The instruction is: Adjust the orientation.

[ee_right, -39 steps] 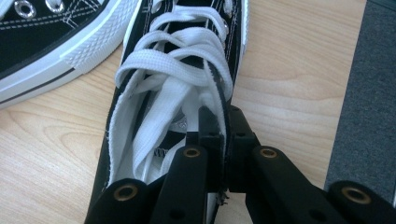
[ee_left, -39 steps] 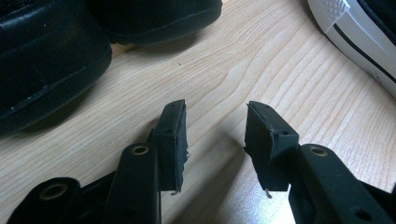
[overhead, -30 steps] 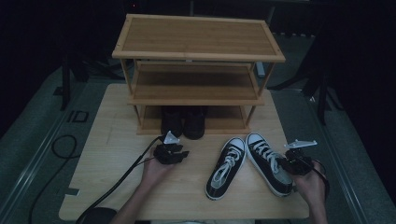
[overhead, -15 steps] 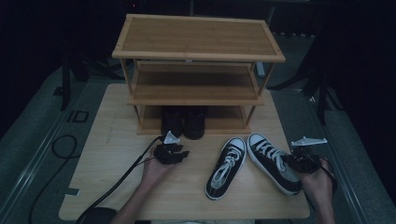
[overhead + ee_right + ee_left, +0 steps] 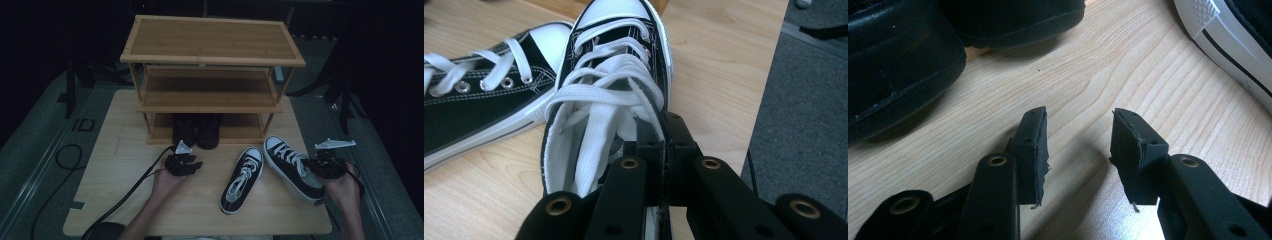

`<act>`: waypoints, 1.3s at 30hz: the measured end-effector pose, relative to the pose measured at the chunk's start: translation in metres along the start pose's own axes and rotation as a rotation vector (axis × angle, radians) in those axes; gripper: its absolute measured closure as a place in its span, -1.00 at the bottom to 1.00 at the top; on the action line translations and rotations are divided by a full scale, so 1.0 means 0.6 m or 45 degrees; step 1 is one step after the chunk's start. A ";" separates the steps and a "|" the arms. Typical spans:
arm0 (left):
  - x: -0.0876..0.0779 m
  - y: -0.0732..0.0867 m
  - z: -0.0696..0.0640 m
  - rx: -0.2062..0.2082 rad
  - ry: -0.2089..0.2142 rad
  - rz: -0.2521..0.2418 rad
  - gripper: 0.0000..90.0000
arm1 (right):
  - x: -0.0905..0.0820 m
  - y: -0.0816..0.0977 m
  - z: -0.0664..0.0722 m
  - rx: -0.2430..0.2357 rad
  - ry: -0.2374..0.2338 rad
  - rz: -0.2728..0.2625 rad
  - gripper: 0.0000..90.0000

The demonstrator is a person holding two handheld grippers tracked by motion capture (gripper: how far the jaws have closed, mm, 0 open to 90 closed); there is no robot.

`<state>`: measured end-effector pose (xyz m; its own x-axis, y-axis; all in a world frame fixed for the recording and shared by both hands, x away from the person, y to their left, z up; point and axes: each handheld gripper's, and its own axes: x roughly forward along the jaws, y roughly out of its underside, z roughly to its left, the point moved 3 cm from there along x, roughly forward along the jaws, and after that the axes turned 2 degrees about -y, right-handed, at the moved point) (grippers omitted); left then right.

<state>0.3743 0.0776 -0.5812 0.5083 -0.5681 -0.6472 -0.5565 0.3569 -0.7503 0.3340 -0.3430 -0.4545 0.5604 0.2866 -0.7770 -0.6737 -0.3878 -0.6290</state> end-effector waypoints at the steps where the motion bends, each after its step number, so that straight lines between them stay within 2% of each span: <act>1: 0.000 0.000 0.000 -0.001 0.001 0.000 0.30 | -0.001 -0.002 0.000 -0.004 -0.001 -0.002 0.96; 11: 0.000 0.000 0.000 -0.001 0.003 0.000 0.31 | -0.003 -0.022 0.007 -0.039 -0.012 -0.009 0.96; 33: 0.001 0.000 0.000 -0.004 0.004 -0.003 0.31 | 0.006 -0.069 0.023 -0.131 -0.082 -0.042 0.96; 39: 0.000 -0.001 0.000 0.002 0.006 0.003 0.30 | 0.012 -0.088 0.033 -0.180 -0.095 -0.046 0.96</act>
<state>0.3745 0.0772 -0.5811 0.5040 -0.5706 -0.6484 -0.5568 0.3592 -0.7489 0.3640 -0.3030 -0.4276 0.5422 0.3646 -0.7570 -0.5765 -0.4941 -0.6508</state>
